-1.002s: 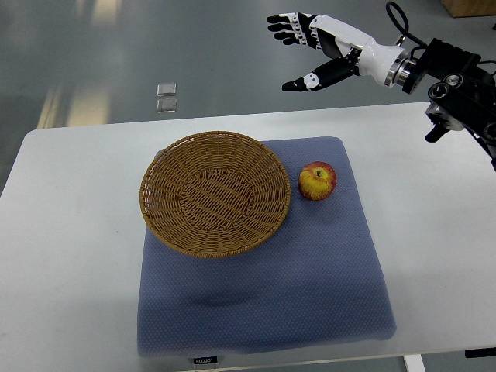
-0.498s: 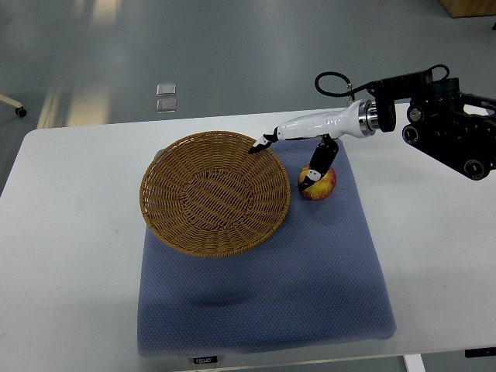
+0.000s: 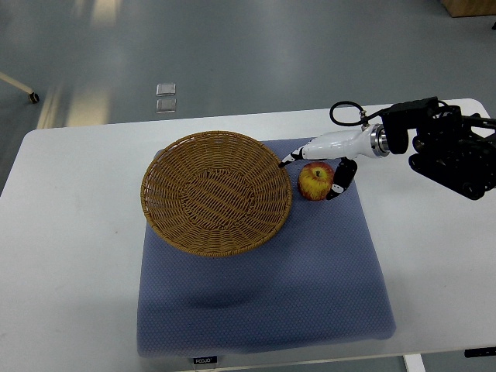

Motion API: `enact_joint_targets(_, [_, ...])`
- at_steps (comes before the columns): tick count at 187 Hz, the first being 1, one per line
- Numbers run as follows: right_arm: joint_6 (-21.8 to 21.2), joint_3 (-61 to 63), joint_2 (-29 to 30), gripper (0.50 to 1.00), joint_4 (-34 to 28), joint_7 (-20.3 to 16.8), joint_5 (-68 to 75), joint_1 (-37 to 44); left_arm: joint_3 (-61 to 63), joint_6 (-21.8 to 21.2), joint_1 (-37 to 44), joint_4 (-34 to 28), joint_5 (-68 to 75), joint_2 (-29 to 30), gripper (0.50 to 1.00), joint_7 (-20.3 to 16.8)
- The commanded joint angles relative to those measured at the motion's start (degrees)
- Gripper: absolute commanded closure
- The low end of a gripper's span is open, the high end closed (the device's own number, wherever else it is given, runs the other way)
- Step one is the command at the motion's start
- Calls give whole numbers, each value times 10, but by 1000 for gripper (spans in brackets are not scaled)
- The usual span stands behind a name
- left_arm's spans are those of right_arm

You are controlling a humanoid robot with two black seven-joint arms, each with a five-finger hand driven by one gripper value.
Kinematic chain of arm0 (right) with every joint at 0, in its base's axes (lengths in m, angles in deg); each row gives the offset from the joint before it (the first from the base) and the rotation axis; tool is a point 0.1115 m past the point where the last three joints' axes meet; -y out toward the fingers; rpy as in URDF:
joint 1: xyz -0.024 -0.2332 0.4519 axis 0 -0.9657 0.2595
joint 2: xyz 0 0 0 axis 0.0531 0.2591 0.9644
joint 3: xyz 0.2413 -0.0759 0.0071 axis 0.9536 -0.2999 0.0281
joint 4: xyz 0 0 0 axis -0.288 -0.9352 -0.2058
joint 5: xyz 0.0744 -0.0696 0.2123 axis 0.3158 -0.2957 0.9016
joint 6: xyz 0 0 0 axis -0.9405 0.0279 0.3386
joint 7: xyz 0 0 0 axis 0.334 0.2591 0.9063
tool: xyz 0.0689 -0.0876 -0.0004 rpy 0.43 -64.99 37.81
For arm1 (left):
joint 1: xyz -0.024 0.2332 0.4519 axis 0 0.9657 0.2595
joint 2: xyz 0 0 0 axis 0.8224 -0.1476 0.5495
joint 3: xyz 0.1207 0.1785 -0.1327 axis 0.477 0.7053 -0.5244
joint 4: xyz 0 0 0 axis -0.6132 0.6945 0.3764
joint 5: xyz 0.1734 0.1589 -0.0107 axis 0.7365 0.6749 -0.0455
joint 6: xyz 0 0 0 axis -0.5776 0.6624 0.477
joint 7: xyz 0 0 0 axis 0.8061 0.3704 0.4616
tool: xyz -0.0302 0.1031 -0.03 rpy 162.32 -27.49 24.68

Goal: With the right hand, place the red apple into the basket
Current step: 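Close the right hand's fingers around the red apple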

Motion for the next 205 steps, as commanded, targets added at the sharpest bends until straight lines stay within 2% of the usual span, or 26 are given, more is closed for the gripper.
enact_joint_targets(1, [7,-3,0,579,9,0,1,-1,0,0,0,0,1,0,500,0])
enact_joint_targets(92, [9,-4,0,581,11,-1,1,-3,0,0,1,0,0,0,500,0])
enact_joint_targets(138, [26,-5,6,603,27,-4,1,-13,0,0,0,0,0,0,500,0])
enact_joint_targets(155, [28,-9,6,670,30,-3,1,-14,0,0,1,0,1,0,500,0])
enact_joint_targets(188, [30,-10,6,771,31,-2,1,-13,0,0,0,0,0,0,500,0])
enact_joint_targets(205, [29,-11,5,773,31,-1,1,-11,0,0,0,0,1,0,500,0])
